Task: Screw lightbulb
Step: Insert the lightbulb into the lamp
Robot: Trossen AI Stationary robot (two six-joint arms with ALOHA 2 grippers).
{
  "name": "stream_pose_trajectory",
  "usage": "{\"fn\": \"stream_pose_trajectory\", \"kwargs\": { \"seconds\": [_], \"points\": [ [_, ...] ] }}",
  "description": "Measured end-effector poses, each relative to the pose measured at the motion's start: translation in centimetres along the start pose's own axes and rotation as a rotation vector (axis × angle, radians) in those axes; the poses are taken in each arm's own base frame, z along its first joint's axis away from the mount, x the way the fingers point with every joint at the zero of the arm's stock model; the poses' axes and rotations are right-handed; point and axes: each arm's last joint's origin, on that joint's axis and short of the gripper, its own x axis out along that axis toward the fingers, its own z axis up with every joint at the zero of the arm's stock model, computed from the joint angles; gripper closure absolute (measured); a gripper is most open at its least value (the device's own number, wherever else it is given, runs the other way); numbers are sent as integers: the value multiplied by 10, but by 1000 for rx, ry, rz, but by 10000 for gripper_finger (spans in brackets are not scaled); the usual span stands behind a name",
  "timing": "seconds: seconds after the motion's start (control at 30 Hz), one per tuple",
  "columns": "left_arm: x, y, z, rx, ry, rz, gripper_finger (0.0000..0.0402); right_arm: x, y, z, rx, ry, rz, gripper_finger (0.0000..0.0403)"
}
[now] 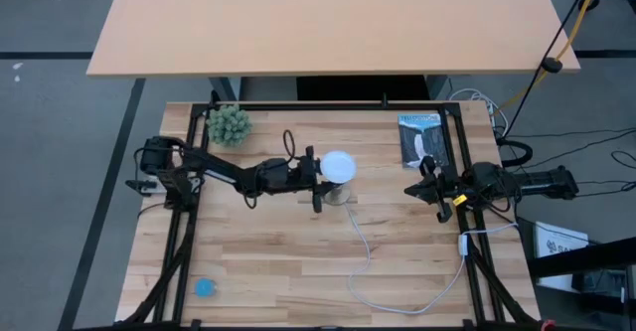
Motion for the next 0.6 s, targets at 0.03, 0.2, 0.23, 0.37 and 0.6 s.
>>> {"fn": "stream_pose_trajectory", "kwargs": {
  "seconds": [0.03,0.2,0.23,0.37,0.6],
  "points": [
    [2,3,-5,-14,8,7,242,0,0,0,0,0,0,403],
    [7,12,-15,-80,-43,-33,242,0,0,0,0,0,0,403],
    [7,11,-14,-88,-52,-43,242,0,0,0,0,0,0,403],
    [7,8,-18,-90,-24,-53,242,0,0,0,0,-1,0,403],
    [6,2,-18,-91,-32,-23,242,0,0,1,65,-9,-5,403]
  ]
}}
